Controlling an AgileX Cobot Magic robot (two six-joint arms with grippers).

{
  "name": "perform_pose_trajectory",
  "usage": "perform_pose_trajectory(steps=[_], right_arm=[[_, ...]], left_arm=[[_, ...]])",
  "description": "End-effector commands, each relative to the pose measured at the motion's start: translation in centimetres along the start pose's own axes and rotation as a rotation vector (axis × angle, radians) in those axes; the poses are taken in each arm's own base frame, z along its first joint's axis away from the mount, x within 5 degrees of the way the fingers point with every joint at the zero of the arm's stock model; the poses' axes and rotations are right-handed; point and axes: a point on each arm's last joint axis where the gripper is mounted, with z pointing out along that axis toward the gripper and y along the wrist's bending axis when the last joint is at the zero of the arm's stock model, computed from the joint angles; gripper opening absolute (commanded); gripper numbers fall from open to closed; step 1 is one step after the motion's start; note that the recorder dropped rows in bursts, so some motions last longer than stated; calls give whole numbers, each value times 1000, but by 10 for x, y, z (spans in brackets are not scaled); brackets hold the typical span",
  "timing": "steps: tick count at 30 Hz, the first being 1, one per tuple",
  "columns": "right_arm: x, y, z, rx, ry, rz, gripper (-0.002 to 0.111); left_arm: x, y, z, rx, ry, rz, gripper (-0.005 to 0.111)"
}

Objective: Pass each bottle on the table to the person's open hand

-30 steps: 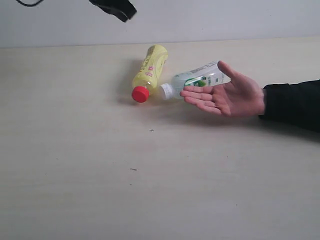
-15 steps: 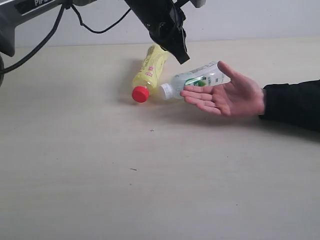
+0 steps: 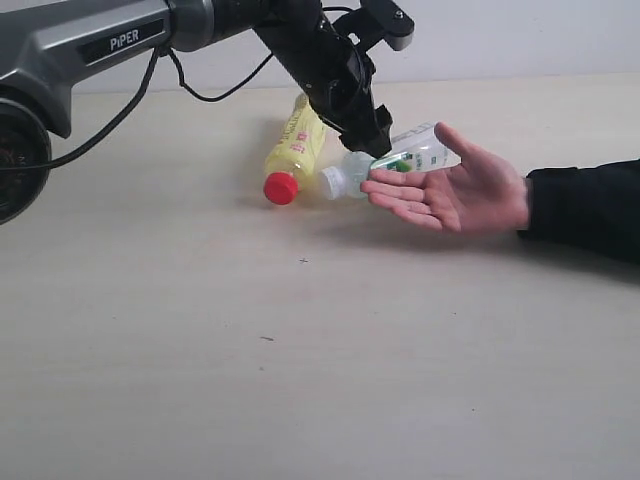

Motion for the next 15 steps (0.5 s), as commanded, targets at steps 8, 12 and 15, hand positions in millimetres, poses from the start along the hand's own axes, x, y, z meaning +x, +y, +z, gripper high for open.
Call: perform_pose_trajectory(steps=[8,12,15], right_arm=[[0,0,0,7,-8,1,0],[0,0,0,7,-8,1,0],[0,0,0,7,-9,-1,0]], left_arm=[[9,-1,25,14,15,20,69],[11,-1,29,16,19,31,69],[11,-1,29,16,19,33,69]])
